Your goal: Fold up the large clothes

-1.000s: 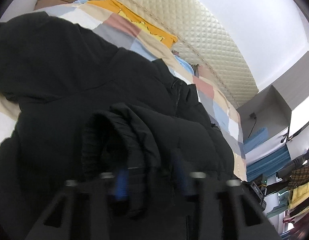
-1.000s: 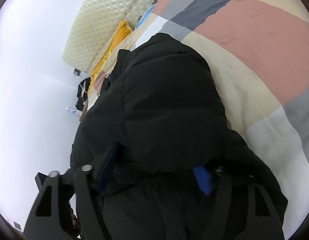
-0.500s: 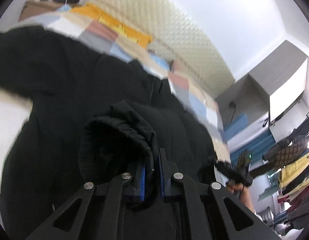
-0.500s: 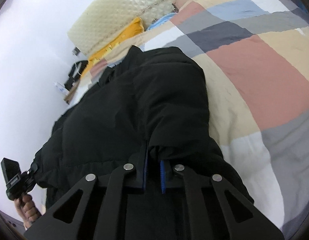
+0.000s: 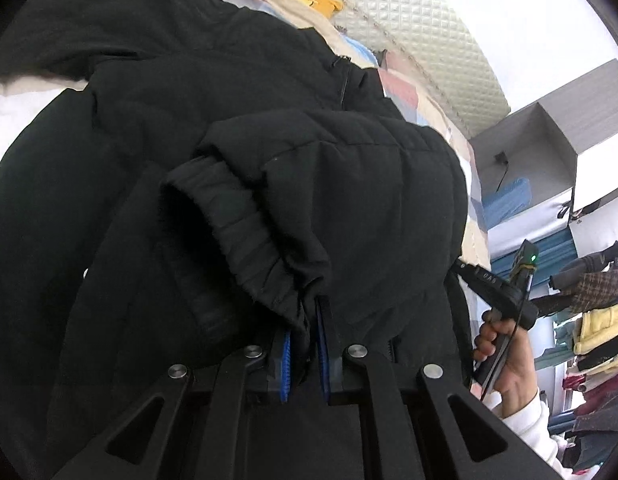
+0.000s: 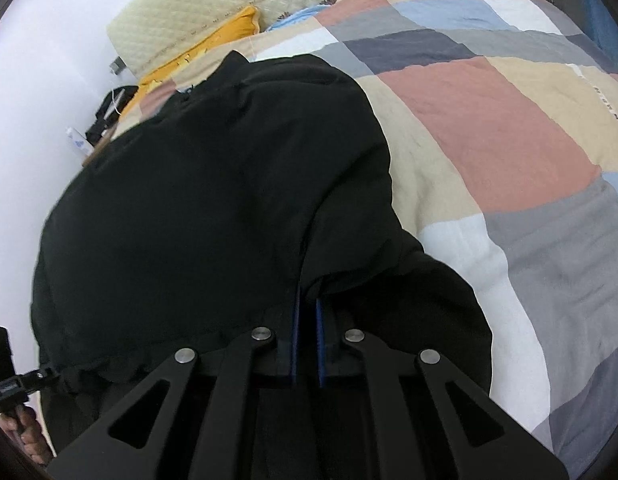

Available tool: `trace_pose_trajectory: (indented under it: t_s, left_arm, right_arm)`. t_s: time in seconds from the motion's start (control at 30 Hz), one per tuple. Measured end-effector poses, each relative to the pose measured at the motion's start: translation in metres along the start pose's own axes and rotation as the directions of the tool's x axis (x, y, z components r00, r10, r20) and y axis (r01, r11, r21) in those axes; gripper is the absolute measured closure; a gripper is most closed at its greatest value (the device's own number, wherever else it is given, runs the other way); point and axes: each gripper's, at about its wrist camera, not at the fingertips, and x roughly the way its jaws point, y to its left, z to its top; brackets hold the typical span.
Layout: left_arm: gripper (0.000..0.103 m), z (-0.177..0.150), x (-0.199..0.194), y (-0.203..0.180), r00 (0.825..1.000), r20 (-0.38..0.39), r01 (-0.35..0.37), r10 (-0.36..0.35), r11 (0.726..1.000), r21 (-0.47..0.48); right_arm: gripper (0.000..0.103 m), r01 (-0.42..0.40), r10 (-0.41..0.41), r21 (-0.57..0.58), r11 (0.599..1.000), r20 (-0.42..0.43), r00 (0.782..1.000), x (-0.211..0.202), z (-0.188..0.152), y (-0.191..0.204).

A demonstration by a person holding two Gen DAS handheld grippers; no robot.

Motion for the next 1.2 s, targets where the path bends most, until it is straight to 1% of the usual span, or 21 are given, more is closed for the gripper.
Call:
trace_pose_trajectory:
  t_s: [0.07,0.1,0.17,0.2,0.23,0.3,0.37,0.5,0.57,0.63,0.67,0.73,0.77,0.83,0.87,0.9,0.93,0.97,1.03,1.13,1.2]
  left_arm:
    - [0.090,-0.002,-0.005,0.000,1.000,0.015,0.023,-0.023,1.000,-0.010]
    - [0.083,-0.002,-0.009,0.002,0.999,0.021,0.045,-0.044,0.999,-0.030]
    - [0.057,0.000,-0.019,0.002,0.995,0.055,0.087,-0.082,0.993,-0.078]
    - [0.038,0.003,-0.022,0.003,0.993,0.081,0.096,-0.089,0.991,-0.093]
    - [0.030,0.005,-0.033,0.006,0.984,0.145,0.120,-0.101,0.985,-0.123]
    - [0.030,0.011,-0.045,0.016,0.957,0.219,0.227,-0.189,0.960,-0.163]
    - [0.030,0.015,-0.047,0.027,0.934,0.246,0.314,-0.259,0.925,-0.216]
    - [0.030,0.023,-0.035,0.047,0.913,0.268,0.385,-0.308,0.866,-0.318]
    - [0.030,0.028,-0.022,0.053,0.887,0.281,0.451,-0.366,0.819,-0.356]
    - [0.030,0.034,-0.012,0.052,0.890,0.264,0.449,-0.372,0.814,-0.368]
    - [0.031,0.038,-0.006,0.050,0.901,0.257,0.425,-0.348,0.825,-0.372]
    - [0.048,0.042,0.002,0.050,0.918,0.250,0.386,-0.309,0.842,-0.377]
    - [0.055,0.046,0.006,0.049,0.918,0.243,0.388,-0.315,0.840,-0.379]
    - [0.080,0.053,0.009,0.048,0.913,0.239,0.400,-0.330,0.836,-0.376]
    - [0.085,0.059,0.005,0.045,0.910,0.249,0.403,-0.330,0.842,-0.358]
    - [0.090,0.065,-0.002,0.039,0.897,0.277,0.425,-0.345,0.848,-0.318]
    - [0.091,0.068,-0.009,0.034,0.892,0.292,0.424,-0.344,0.859,-0.285]
    - [0.092,0.078,-0.022,0.020,0.891,0.315,0.402,-0.326,0.889,-0.220]
    - [0.094,0.098,-0.037,-0.004,0.888,0.323,0.384,-0.326,0.914,-0.133]
    - [0.095,0.128,-0.054,-0.039,0.893,0.321,0.342,-0.316,0.939,-0.025]
    - [0.095,0.150,-0.068,-0.062,0.905,0.320,0.275,-0.280,0.960,0.062]
  right_arm:
    - [0.097,0.013,-0.013,-0.005,1.000,0.003,1.000,-0.001,-0.001,0.001]
    - [0.097,0.015,-0.015,-0.005,1.000,0.005,1.000,-0.002,-0.002,0.001]
    - [0.098,0.009,-0.009,0.003,1.000,0.006,1.000,-0.004,-0.003,0.000]
    - [0.099,0.005,-0.005,0.006,1.000,0.009,1.000,-0.006,-0.004,-0.001]
    - [0.099,0.004,-0.004,0.008,1.000,0.010,1.000,-0.007,-0.005,-0.002]
    - [0.099,0.002,-0.002,0.014,1.000,0.013,1.000,-0.009,-0.007,0.000]
    - [0.099,-0.003,0.002,0.018,1.000,0.015,1.000,-0.009,-0.007,0.000]
    - [0.100,-0.009,0.009,0.026,1.000,0.017,1.000,-0.007,-0.008,0.000]
    - [0.100,-0.014,0.014,0.029,0.999,0.019,1.000,-0.006,-0.008,0.000]
    - [0.100,-0.020,0.020,0.033,0.999,0.023,1.000,-0.006,-0.009,0.000]
    - [0.100,-0.024,0.023,0.038,0.999,0.026,0.999,-0.006,-0.009,0.000]
    - [0.101,-0.024,0.023,0.030,0.999,0.033,0.999,-0.007,-0.010,0.000]
    - [0.101,-0.018,0.018,0.020,1.000,0.038,0.999,-0.008,-0.010,0.001]
    - [0.101,-0.010,0.009,0.011,1.000,0.048,0.999,-0.008,-0.010,0.003]
    - [0.101,-0.007,0.007,0.010,1.000,0.060,0.998,-0.010,-0.011,0.004]
    - [0.101,-0.009,0.008,0.008,1.000,0.069,0.998,-0.010,-0.010,0.006]
    - [0.101,-0.015,0.014,0.007,1.000,0.082,0.997,-0.012,-0.010,0.007]
    - [0.101,-0.027,0.026,0.007,1.000,0.095,0.995,-0.013,-0.010,0.008]
    - [0.101,-0.044,0.044,0.003,0.999,0.110,0.993,-0.015,-0.009,0.013]
    - [0.101,-0.029,0.034,-0.043,0.999,0.132,0.991,-0.020,-0.009,0.029]
    - [0.101,-0.001,0.017,-0.095,0.995,0.167,0.986,-0.026,-0.008,0.045]
